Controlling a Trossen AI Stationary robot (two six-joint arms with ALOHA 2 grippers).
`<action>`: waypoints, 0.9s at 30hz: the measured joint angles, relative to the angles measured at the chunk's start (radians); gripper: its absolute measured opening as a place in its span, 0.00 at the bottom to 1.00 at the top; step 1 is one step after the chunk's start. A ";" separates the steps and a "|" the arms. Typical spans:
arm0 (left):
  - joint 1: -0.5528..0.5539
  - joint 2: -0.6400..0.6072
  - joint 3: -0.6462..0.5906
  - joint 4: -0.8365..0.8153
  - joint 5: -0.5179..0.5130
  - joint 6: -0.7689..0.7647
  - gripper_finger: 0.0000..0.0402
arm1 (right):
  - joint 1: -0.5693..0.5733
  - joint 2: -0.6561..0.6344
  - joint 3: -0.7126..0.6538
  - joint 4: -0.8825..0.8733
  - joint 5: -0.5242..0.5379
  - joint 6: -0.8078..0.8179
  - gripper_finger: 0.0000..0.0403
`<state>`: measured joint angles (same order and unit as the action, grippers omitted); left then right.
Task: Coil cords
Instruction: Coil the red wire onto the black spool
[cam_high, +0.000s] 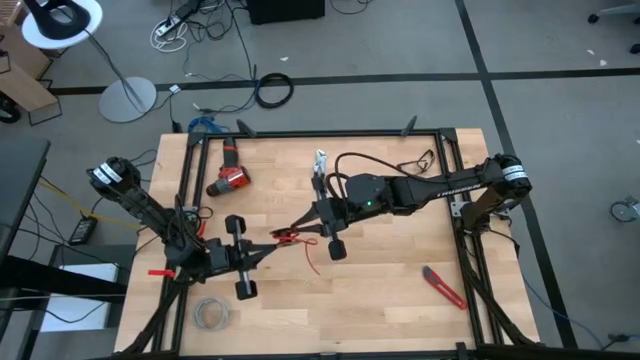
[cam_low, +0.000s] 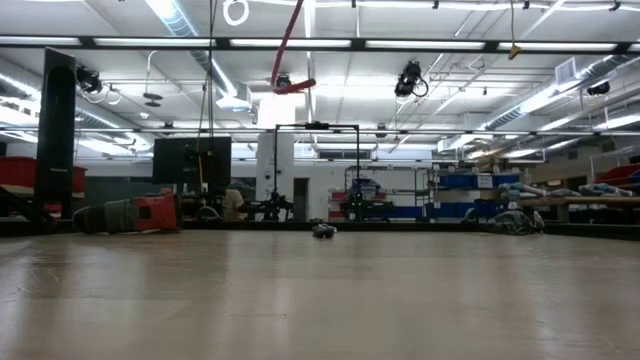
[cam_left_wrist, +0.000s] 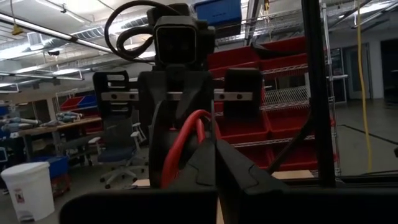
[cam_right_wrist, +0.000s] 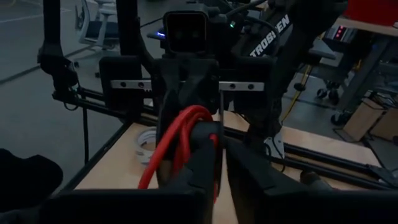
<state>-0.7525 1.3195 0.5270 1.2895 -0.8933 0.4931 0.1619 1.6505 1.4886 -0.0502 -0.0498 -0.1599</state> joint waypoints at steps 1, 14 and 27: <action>0.000 0.000 0.000 0.000 0.000 0.000 0.00 | 0.000 0.000 0.000 0.000 0.000 -0.002 0.07; -0.008 0.001 0.000 -0.001 -0.049 0.002 0.03 | 0.000 0.000 0.000 -0.020 0.002 -0.014 0.01; -0.105 0.001 0.141 -0.011 -0.339 0.219 0.43 | -0.006 0.000 0.000 -0.145 0.062 0.045 0.00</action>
<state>-0.8576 1.3205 0.6676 1.2786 -1.2323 0.7125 0.1555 1.6508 1.4887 -0.1947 0.0119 -0.1146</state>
